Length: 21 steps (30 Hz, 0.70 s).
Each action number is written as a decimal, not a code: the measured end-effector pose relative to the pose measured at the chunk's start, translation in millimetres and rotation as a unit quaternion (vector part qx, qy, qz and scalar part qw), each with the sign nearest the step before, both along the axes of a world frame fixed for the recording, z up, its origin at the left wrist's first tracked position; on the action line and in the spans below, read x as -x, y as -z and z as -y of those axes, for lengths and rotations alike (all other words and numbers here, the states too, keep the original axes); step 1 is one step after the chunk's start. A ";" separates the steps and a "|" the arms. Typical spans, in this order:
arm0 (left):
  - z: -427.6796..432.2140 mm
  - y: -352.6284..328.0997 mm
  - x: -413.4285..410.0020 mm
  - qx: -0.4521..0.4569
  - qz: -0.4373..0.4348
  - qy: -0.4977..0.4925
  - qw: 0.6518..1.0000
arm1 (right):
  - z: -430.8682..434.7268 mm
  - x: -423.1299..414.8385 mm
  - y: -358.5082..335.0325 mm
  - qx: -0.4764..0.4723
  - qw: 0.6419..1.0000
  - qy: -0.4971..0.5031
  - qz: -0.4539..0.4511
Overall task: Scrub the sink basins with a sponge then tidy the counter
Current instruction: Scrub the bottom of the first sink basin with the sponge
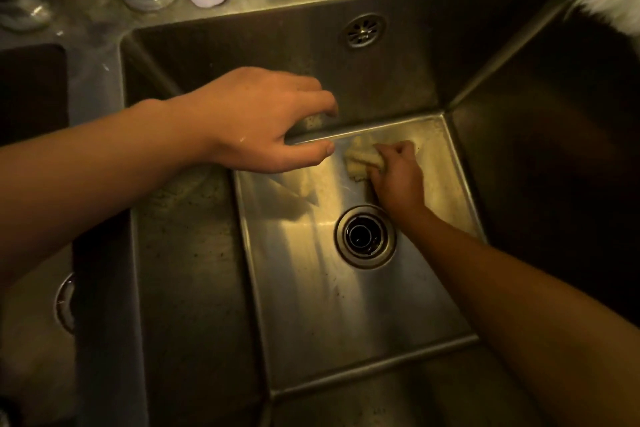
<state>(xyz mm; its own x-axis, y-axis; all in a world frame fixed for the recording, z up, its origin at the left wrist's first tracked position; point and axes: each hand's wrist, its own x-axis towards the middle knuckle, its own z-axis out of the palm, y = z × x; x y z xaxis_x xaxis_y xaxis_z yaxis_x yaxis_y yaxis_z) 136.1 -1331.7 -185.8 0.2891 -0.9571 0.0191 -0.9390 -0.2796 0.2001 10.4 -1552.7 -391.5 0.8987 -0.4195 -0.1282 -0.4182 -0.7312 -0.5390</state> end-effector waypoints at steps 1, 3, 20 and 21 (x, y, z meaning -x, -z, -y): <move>0.4 -0.5 -0.1 -0.001 0.001 -0.001 1.000 | -14.4 1.9 1.0 -0.017 0.999 -0.030 0.005; 1.0 -1.0 0.0 -0.004 -0.001 -0.006 1.000 | -44.7 6.7 1.2 -0.048 0.995 -0.090 0.011; 0.4 -1.7 -1.3 -0.013 -0.016 -0.020 1.000 | -57.0 -9.5 8.2 0.060 0.972 -0.221 0.049; 0.8 -2.1 -1.8 -0.013 -0.018 -0.022 1.000 | -53.9 -20.5 11.0 0.043 0.982 -0.180 0.047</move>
